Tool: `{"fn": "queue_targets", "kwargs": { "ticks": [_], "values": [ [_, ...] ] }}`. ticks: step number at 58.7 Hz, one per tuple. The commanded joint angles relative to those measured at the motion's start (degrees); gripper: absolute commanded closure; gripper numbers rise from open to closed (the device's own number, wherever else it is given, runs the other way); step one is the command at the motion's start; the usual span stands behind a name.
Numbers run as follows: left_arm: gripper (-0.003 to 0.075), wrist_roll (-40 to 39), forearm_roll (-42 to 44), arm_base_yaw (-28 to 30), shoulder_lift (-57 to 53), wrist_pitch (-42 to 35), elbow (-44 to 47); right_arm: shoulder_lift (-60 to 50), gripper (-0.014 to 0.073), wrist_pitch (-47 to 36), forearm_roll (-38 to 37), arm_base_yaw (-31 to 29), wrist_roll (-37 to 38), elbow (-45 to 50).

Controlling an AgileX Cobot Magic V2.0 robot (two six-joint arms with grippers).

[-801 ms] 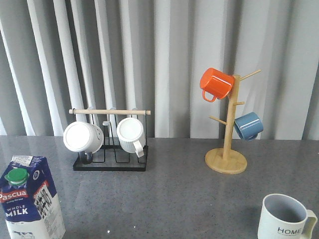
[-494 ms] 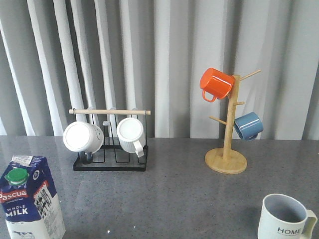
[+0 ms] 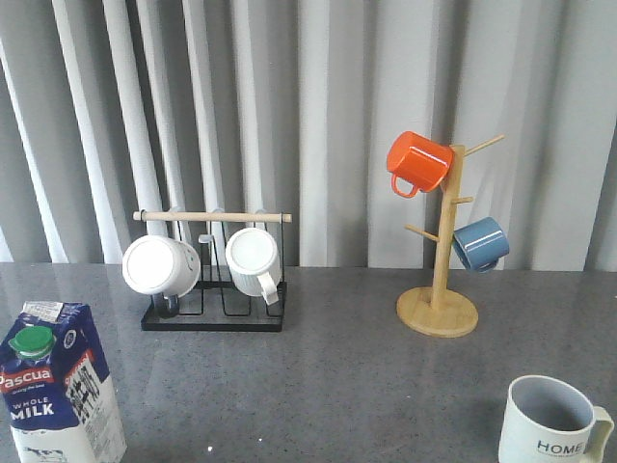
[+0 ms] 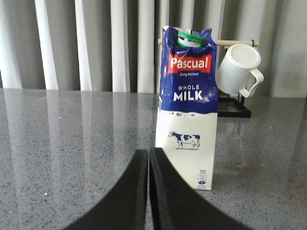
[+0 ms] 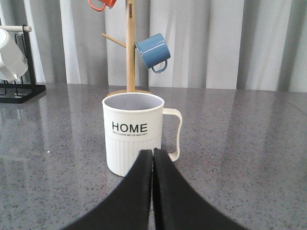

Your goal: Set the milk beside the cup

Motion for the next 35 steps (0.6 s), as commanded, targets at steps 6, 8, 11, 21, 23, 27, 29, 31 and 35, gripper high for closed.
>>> {"fn": "queue_targets", "kwargs": {
  "ticks": [6, 8, 11, 21, 23, 27, 29, 31, 35],
  "values": [
    [0.0728, -4.75, -1.01, -0.04, -0.06, -5.55, -1.38, -0.54, 0.0599, -14.71, 0.74, -0.12, 0.57, 0.14],
    [0.0728, -5.6, -1.01, -0.04, 0.42, -5.85, -1.75, -0.08, 0.0599, -15.07, 1.07, -0.12, 1.24, -0.44],
    [0.0728, -5.48, -0.83, -0.04, 1.78, -6.8, -3.2, 1.37, 0.0599, -14.26, 0.63, -0.12, 0.6, -2.06],
    [0.0728, -1.41, 0.11, -0.04, 15.03, -10.12, -15.88, 16.19, 0.0599, -19.09, 0.53, -0.12, -4.5, -11.4],
    [0.0728, -0.54, 0.11, -0.04, 18.24, -9.36, -18.51, 20.52, 0.0599, -19.86, 0.7, -0.12, -5.17, -13.91],
    [0.0728, 1.13, 0.06, -0.47, 27.84, -8.22, -25.45, 30.18, 0.0599, -18.87, 0.99, -0.04, -5.51, -19.85],
    [0.0728, 1.02, 0.06, -0.91, 31.56, -8.28, -27.7, 34.77, 0.0599, -17.95, 0.99, 0.05, -5.32, -22.68],
    [0.0728, 0.55, 0.0, -1.57, 35.6, -8.52, -29.59, 37.98, 0.0599, -17.51, 0.99, 0.05, -4.7, -24.57],
    [0.0728, 0.23, 0.0, -2.65, 41.33, -8.91, -32.66, 43.03, 0.0599, -17.9, 0.99, 0.05, -2.93, -27.02]
  ]
}}
